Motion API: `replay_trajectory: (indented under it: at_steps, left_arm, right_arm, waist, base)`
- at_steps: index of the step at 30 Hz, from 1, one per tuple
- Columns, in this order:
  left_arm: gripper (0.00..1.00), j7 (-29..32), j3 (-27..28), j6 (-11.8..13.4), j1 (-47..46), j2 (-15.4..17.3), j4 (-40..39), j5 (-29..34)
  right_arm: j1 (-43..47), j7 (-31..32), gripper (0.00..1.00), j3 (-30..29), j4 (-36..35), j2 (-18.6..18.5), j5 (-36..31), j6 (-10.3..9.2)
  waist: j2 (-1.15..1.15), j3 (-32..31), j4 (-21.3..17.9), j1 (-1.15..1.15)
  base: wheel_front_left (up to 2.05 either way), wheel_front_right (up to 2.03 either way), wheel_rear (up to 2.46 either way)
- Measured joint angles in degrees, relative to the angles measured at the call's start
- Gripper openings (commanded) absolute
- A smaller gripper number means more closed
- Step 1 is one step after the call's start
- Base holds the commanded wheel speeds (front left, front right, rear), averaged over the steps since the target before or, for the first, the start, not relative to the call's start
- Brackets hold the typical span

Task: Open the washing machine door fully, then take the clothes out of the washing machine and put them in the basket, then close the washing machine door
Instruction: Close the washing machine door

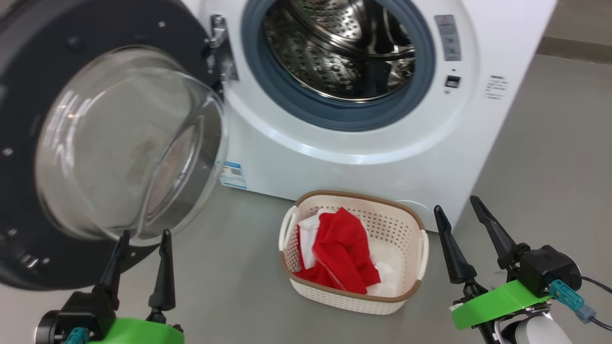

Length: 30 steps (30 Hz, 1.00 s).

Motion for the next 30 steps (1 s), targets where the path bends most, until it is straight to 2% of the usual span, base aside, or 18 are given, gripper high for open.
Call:
replay_trajectory:
  at_steps: [12,24,25,26,30]
  left_arm:
    - [1.00,0.0,0.1,0.5,0.2,0.0,-0.6,0.2]
    - [1.00,0.0,0.0,0.5,1.4,0.0,-1.0,0.1]
    - [0.40,0.0,-0.1,0.5,1.4,0.0,-1.0,0.1]
    - [0.00,0.0,-0.1,0.5,1.4,0.0,-1.0,0.1]
    - [0.00,0.0,0.6,0.5,1.1,0.5,-1.8,0.2]
  right_arm:
    - [0.0,0.0,1.00,0.3,0.0,0.1,0.0,0.00]
    - [0.0,0.0,1.00,0.3,-0.1,0.1,0.0,0.00]
    - [0.0,0.0,1.00,0.4,-0.1,0.1,0.0,0.01]
    - [0.0,0.0,1.00,0.4,0.0,0.1,0.0,0.00]
    - [0.0,0.0,1.00,0.5,0.1,-0.1,0.0,0.00]
  waist:
    - [0.00,-1.0,6.4,0.00]
    - [0.00,-0.9,8.3,0.00]
    - [0.00,-0.8,8.4,0.00]
    - [0.00,-0.8,8.4,0.00]
    - [0.00,-0.5,8.2,0.00]
  base:
    - [0.00,0.00,0.00]
    - [0.00,0.00,0.00]
    - [0.00,0.00,0.00]
    - [0.00,0.00,0.00]
    - [0.00,0.00,0.00]
